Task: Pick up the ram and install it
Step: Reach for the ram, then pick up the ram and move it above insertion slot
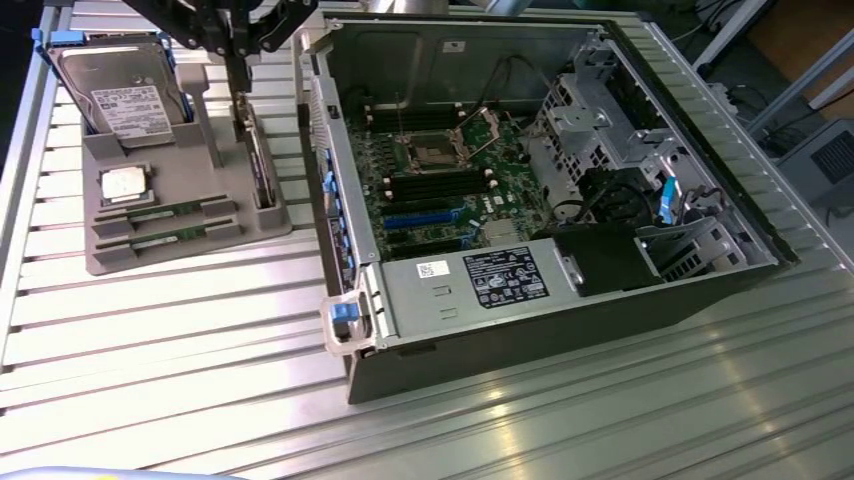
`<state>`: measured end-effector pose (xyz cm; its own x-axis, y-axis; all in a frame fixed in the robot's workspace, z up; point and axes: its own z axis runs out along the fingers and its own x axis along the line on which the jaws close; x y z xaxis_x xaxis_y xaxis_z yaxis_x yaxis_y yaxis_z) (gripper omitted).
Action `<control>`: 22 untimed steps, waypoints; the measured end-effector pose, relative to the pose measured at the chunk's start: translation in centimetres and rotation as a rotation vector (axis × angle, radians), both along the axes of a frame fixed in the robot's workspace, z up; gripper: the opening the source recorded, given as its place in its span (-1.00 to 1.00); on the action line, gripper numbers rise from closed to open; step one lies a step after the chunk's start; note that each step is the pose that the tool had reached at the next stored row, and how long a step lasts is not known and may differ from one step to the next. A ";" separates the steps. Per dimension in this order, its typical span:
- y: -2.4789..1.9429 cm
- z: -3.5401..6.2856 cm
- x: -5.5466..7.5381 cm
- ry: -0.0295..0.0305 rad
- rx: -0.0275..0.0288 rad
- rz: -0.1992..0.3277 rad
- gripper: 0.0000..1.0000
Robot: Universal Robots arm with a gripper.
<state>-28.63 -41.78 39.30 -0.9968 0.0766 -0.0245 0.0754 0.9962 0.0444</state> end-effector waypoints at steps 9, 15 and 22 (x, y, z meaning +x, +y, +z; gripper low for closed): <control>-1.04 0.00 -0.7 0.0000 -0.0001 0.000 -0.79; -1.04 0.00 -0.7 0.0000 0.0000 0.015 -0.79; -1.07 0.00 -0.7 0.0001 -0.0001 0.175 -0.79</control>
